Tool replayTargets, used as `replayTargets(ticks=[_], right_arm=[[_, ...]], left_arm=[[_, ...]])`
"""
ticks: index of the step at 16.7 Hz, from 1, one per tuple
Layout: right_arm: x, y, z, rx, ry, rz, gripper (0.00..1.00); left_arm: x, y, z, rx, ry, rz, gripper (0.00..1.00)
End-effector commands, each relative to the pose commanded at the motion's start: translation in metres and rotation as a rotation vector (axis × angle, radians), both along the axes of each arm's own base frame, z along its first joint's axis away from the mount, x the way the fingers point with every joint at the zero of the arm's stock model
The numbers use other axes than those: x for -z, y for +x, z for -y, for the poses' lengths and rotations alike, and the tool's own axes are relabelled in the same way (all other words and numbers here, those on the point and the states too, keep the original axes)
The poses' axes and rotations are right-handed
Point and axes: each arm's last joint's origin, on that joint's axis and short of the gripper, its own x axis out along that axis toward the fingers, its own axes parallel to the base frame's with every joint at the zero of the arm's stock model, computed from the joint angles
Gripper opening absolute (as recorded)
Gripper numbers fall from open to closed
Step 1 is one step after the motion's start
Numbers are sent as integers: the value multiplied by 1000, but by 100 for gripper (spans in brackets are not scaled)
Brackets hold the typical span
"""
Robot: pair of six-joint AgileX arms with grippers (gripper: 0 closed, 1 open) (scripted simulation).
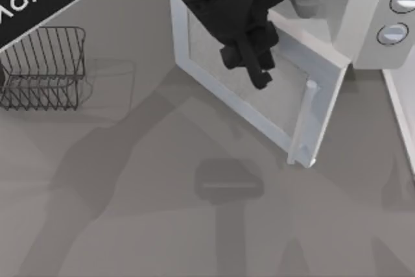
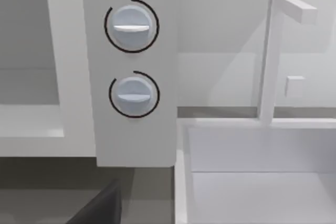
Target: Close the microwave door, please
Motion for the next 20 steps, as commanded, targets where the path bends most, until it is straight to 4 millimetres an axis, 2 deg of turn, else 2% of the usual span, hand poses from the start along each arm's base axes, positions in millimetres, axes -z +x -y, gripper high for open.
replayTargets(ticks=[4, 11, 17, 20], right_arm=[[0, 0, 0, 0, 0, 0, 100], [0, 0, 0, 0, 0, 0, 100], [0, 0, 0, 0, 0, 0, 100], [0, 0, 0, 0, 0, 0, 100]], left_arm=[[0, -2, 2, 9, 4, -9, 0], [-7, -27, 21, 116, 10, -52, 0], [1, -2, 20, 8, 2, -7, 0], [1, 0, 20, 0, 2, -5, 0]])
